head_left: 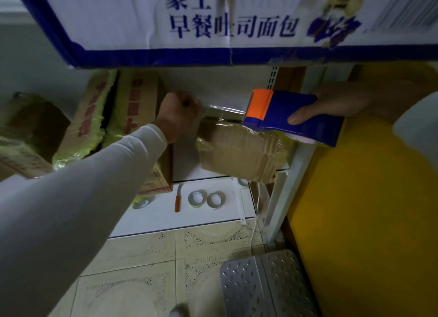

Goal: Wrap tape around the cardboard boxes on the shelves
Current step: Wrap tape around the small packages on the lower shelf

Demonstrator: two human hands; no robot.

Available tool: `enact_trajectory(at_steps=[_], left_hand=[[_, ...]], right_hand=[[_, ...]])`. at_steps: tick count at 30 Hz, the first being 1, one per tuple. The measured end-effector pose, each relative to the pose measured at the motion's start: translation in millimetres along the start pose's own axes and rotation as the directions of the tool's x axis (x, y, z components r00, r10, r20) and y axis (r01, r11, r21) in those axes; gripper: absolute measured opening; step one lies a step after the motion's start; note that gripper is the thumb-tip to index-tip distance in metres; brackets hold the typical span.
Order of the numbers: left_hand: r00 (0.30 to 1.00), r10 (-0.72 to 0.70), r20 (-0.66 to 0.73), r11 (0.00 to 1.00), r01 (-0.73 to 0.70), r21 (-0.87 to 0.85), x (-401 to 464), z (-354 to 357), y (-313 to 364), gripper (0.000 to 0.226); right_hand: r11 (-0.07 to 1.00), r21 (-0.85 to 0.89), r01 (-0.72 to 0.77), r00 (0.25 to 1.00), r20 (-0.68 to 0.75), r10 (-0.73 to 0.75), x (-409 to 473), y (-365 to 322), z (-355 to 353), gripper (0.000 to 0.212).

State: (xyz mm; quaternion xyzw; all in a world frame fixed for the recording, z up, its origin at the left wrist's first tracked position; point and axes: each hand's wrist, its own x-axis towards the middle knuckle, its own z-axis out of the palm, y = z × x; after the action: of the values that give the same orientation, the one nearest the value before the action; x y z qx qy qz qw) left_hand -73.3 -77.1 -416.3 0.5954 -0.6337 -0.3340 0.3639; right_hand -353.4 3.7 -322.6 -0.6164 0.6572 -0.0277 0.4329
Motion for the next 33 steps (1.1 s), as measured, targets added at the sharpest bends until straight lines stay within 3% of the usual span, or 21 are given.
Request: enact_trajectory(at_steps=[1,7,15,27,29,31,33], left_hand=[[1.000,-0.022,-0.001,1.000,0.022,0.012,3,0,-3,0.032],[0.983,-0.180,0.037,0.980,0.182,-0.080,14,7,-21,0.016],[0.968,-0.247,0.051,0.966,0.250,-0.066,12,30,-50,0.018],[0.985,-0.163,0.051,0.984,0.166,-0.066,-13,38,-53,0.017],[0.987,-0.156,0.043,0.985,0.158,-0.073,-20,40,-53,0.032],[0.996,-0.070,-0.060,0.997,0.068,-0.038,-30,36,-53,0.046],[0.985,0.094,-0.144,0.995,-0.088,0.046,-38,31,-52,0.028]], right_hand=[[1.000,-0.019,-0.011,1.000,0.016,0.011,2,-3,1,0.070],[0.997,0.013,-0.073,0.997,-0.023,0.073,20,-8,7,0.035],[0.991,0.005,-0.137,0.990,-0.017,0.137,25,-11,21,0.028],[0.993,0.010,-0.114,0.993,-0.032,0.114,19,-15,41,0.025],[0.994,0.017,-0.110,0.993,-0.028,0.111,16,-14,44,0.026],[0.995,0.022,-0.102,0.995,-0.017,0.102,13,-13,46,0.025],[0.995,0.026,-0.097,0.995,-0.008,0.097,11,-11,47,0.024]])
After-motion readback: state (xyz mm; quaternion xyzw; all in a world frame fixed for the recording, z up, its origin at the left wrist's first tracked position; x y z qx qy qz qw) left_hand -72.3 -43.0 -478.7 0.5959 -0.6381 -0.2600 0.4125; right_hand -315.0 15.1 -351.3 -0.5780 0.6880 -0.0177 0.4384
